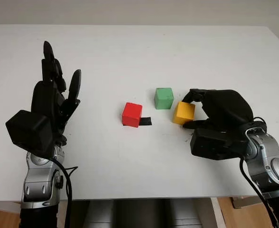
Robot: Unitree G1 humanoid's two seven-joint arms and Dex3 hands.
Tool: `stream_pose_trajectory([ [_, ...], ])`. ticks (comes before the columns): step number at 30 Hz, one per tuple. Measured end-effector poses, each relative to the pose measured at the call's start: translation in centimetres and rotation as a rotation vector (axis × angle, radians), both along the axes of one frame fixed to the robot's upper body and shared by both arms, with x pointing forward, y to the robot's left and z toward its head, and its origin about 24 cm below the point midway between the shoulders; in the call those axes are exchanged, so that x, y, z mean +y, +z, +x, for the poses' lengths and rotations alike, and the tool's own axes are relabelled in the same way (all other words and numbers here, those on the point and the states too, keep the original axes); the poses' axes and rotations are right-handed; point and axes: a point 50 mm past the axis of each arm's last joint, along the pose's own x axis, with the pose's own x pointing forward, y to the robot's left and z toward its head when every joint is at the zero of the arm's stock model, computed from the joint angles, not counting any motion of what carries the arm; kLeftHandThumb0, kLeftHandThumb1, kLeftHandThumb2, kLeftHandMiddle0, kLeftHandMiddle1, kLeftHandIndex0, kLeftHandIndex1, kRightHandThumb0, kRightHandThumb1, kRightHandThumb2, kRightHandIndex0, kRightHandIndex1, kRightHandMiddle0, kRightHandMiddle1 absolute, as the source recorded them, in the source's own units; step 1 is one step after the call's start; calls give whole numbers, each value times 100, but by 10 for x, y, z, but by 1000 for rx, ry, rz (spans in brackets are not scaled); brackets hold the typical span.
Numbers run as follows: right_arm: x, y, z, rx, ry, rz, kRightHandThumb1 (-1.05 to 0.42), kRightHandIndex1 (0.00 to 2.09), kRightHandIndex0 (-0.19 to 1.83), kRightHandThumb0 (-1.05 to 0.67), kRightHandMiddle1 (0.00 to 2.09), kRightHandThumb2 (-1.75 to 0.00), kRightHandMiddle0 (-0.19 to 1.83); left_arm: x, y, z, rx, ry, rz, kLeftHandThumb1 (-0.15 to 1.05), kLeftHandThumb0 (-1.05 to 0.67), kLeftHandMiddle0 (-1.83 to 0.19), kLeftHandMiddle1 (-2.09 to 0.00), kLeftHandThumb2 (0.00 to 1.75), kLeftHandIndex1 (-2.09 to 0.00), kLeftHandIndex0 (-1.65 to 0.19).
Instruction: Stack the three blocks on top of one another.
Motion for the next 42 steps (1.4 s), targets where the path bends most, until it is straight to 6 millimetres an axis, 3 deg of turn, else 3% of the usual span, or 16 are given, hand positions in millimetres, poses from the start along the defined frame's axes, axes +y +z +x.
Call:
stream_pose_trajectory([
  [5,-3,4,0,-25,20,75,-96,9,56,-33,120,-6,46,0,-1,0,3,-2,2,105,-76,19,-4,43,-3,19],
  [10,-13,15,2,-4,24,260,-96,5,50,-32,123,-6,44,-2,-2,0,16,-19,7,105,-72,19,0,46,0,19],
  [15,-21,36,6,11,71,429,-97,1,40,-33,124,-6,42,-3,-2,1,26,-28,8,105,-71,19,-1,46,0,19],
  [25,-21,83,20,2,228,549,-92,3,34,-33,117,-4,53,-2,-1,-1,9,-14,-4,105,-73,19,-3,43,-2,19],
  [33,-3,112,46,22,376,532,-87,5,35,-34,114,-4,65,1,2,-3,-14,-14,11,105,-77,19,0,46,0,19],
  [42,48,119,67,126,563,390,-91,1,24,-34,139,-6,53,2,2,-3,-11,-6,18,105,-78,19,0,45,0,19],
])
